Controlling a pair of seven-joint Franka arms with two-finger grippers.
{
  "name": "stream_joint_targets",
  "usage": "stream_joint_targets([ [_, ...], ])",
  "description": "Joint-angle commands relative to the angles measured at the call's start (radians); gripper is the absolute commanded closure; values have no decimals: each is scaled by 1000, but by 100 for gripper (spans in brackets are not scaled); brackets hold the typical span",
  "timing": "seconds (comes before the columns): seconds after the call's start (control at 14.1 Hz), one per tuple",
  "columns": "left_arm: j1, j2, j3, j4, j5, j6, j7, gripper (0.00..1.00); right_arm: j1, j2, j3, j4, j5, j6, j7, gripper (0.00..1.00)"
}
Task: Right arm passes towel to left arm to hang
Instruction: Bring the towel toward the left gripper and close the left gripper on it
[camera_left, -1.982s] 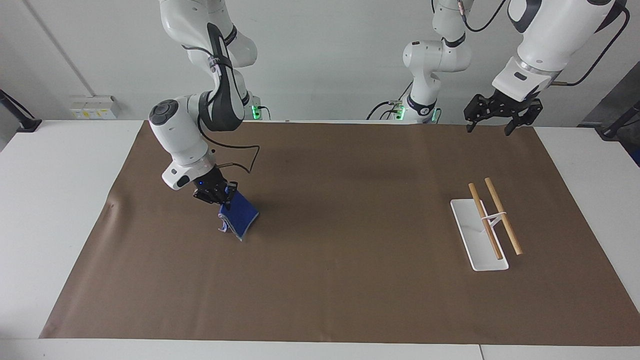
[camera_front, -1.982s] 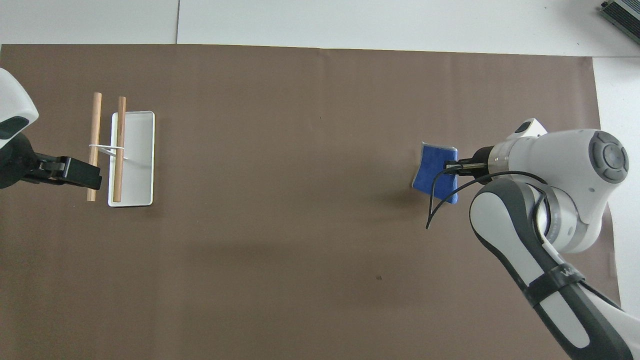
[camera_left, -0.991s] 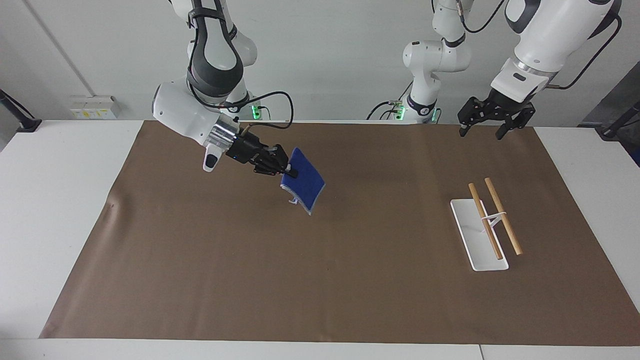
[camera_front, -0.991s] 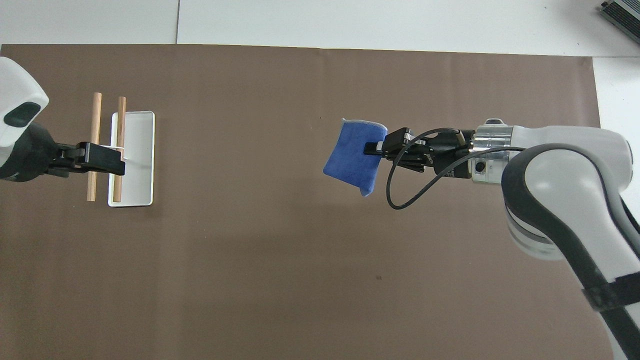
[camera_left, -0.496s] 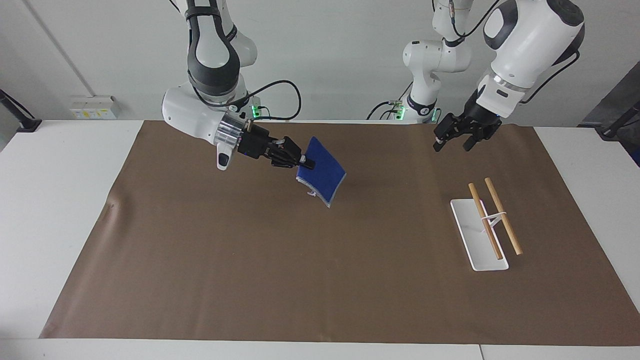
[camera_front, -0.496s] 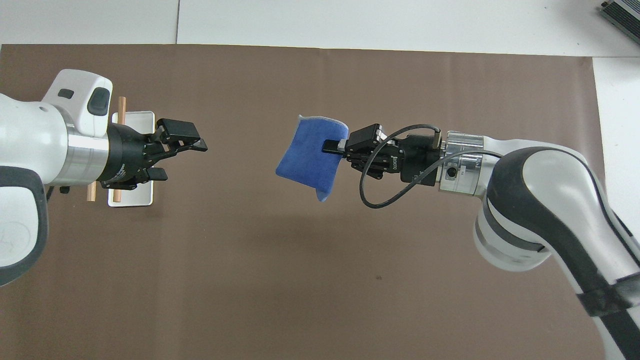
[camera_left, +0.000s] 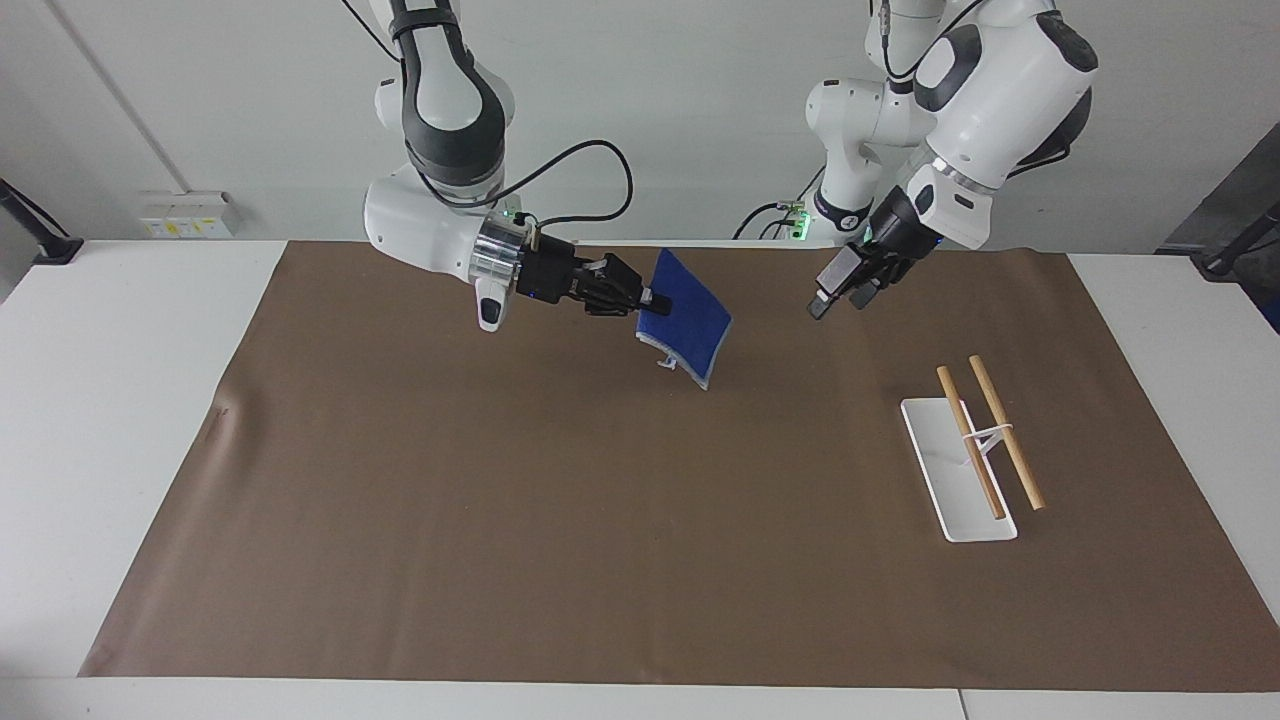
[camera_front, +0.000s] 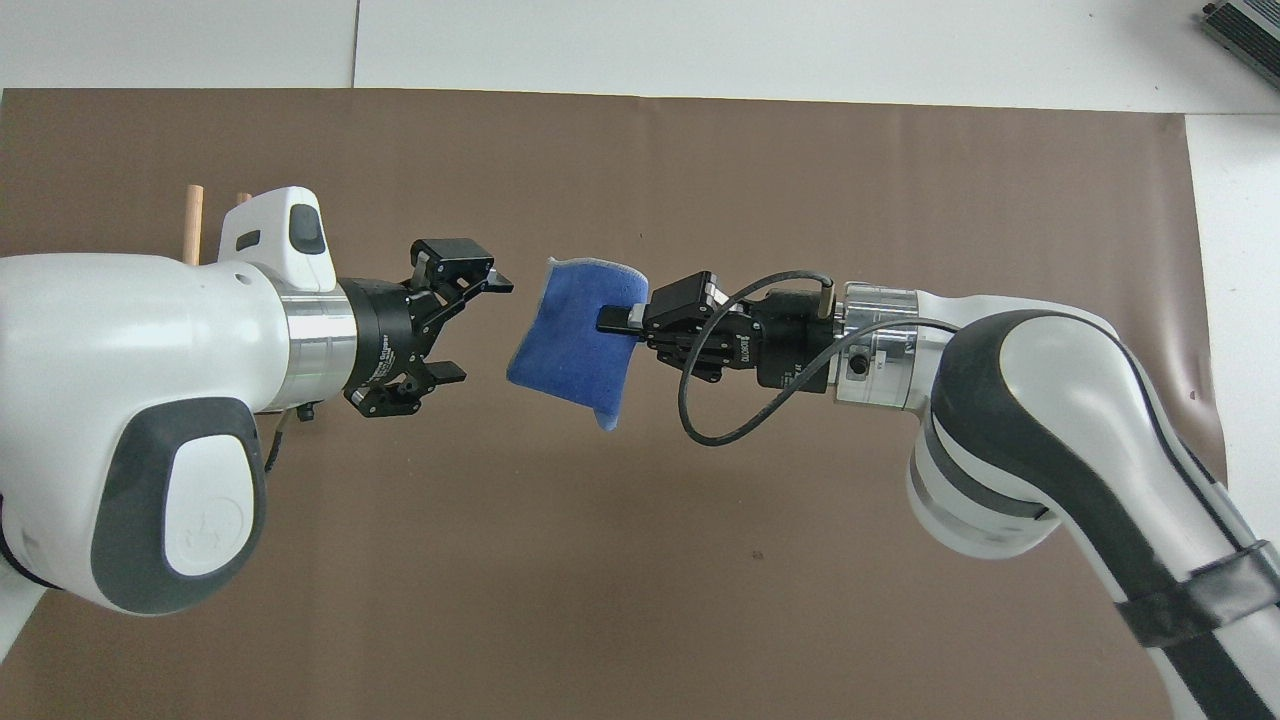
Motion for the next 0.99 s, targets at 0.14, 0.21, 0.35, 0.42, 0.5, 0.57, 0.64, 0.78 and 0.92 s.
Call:
stream_joint_targets([
  [0.14, -99, -93, 15, -176, -43, 207, -293, 0, -7, -5, 2, -12, 25, -13, -37, 100],
  [0.21, -108, -99, 15, -196, -43, 243, -334, 0, -7, -7, 2, -14, 23, -13, -37, 100],
  [0.35, -114, -103, 15, -202, -43, 269, -440, 0, -9, -5, 2, -14, 20, -11, -37, 100],
  [0.42, -123, -101, 15, -204, -45, 301, -472, 0, -9, -7, 2, -14, 19, -13, -37, 100],
  [0.5, -134, -100, 15, -213, -46, 344, -503, 0, -9, -7, 2, -14, 17, -11, -39, 100],
  [0.57, -137, -99, 13, -222, -46, 384, -528, 0, -9, -7, 2, -14, 17, -11, -39, 100],
  [0.64, -161, -99, 13, -238, -48, 453, -549, 0, -9, -7, 2, -15, 17, -11, -39, 100],
  [0.78, -171, -103, 13, -268, -51, 527, -578, 0, -9, -7, 2, -20, 17, -9, -39, 100],
  [0.92, -172, -103, 13, -274, -53, 541, -580, 3, -10, -8, 2, -20, 17, -9, -39, 100],
])
